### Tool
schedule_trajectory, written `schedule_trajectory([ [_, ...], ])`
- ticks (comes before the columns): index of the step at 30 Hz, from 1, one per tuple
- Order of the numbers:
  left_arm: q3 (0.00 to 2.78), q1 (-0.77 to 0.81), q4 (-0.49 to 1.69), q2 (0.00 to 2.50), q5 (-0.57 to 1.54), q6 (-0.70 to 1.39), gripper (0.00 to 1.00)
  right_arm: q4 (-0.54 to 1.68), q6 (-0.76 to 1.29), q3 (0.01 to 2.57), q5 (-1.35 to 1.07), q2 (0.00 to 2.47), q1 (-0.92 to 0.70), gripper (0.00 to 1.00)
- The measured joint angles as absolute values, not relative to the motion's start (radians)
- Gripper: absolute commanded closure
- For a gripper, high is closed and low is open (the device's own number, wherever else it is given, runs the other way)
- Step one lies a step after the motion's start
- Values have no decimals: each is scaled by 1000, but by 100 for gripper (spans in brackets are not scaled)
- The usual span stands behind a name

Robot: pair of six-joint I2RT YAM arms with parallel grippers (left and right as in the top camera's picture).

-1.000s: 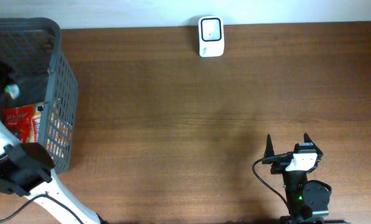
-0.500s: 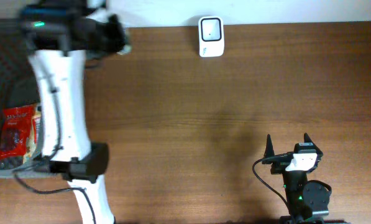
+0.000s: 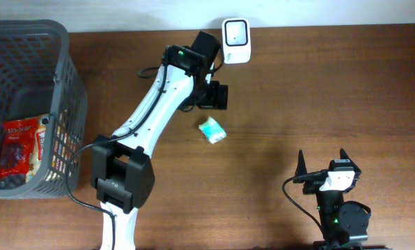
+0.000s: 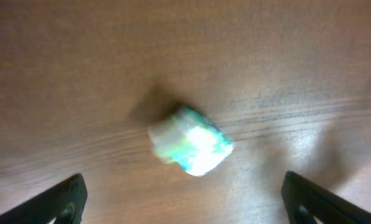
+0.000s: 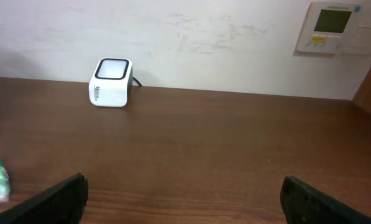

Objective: Scan the item barcode
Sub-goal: 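Carry the green-white pack with the left gripper and drop it mid-table, then reach the left gripper into the basket and grasp the orange box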

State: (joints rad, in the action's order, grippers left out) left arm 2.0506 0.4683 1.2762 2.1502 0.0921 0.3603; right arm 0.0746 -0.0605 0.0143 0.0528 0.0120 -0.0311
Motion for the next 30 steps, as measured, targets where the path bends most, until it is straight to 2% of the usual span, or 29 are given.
schedule_trajectory([
  [7,2711,305,1634,2145,90,333,1,75,-60,14,53,11,-31,2],
  [10,2926,193,1680,2120,88,291,1,74,-60,14,53,11,-31,2],
  [12,2957,110,1684,2043,88,271,1,75,-60,14,53,11,-31,1],
  [15,2955,6,1685,1939,60,241,1,75,-61,14,53,11,-31,2],
  [19,2853,-177,1684,1819,-76,228,1,75,-60,14,53,11,-31,2],
  [25,2508,-469,1619,1847,-84,258,1,75,-60,14,53,11,-31,2],
  [30,2189,-543,1456,1847,-49,253,3,75,-60,14,53,11,-31,2],
])
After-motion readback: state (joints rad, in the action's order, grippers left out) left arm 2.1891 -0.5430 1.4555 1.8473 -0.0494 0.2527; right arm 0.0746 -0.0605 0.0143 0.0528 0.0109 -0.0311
